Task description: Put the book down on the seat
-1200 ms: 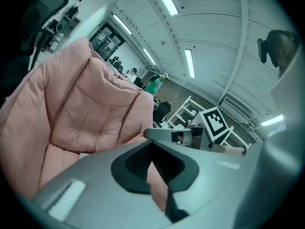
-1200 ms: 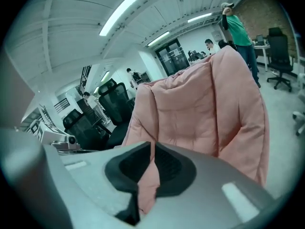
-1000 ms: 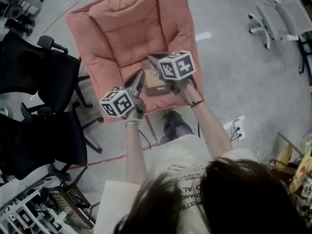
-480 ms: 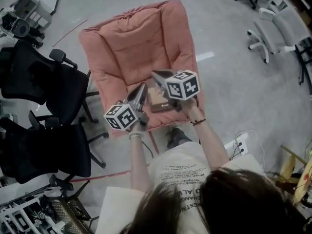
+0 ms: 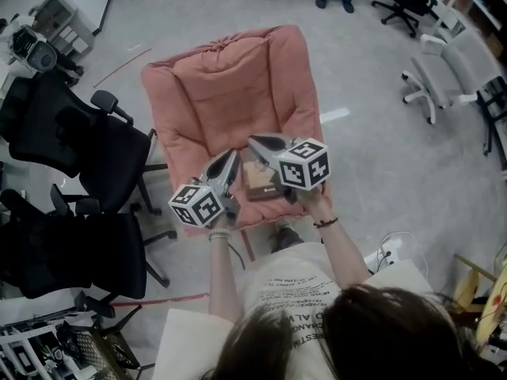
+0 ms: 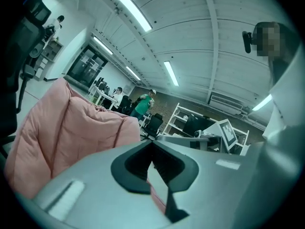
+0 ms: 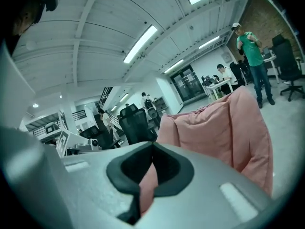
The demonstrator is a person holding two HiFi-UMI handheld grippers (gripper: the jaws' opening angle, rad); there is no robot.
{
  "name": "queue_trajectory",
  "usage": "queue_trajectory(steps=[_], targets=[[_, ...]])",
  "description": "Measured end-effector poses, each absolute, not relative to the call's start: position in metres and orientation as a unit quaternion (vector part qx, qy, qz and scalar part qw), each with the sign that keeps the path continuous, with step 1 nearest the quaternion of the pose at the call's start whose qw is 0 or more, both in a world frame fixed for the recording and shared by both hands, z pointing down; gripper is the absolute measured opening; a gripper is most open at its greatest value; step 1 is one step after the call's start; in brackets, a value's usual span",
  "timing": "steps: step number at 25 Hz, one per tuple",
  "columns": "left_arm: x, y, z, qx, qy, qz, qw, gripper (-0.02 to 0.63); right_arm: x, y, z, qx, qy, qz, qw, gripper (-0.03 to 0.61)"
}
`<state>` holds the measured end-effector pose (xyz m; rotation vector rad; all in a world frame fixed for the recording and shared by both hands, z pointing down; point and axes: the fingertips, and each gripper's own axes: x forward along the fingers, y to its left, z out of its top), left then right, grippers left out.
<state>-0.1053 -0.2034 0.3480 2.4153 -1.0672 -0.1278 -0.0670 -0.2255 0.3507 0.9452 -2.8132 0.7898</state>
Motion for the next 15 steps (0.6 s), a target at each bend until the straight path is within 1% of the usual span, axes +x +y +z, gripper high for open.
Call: queue_trajectory(steps=[8, 15], targets=[[-0.098, -0.197, 0.324, 0.899, -0.382, -0.048, 0.21, -0.012, -0.058, -0.215, 0.324, 0.3, -0.923, 0.24, 0.007, 0.003], [-0.092, -0.195, 0.313, 0.906, -0.377, -0.047, 0.186, -0.012, -0.057, -0.212, 0.315, 0.294, -0.933, 0.209, 0.011, 0.003]])
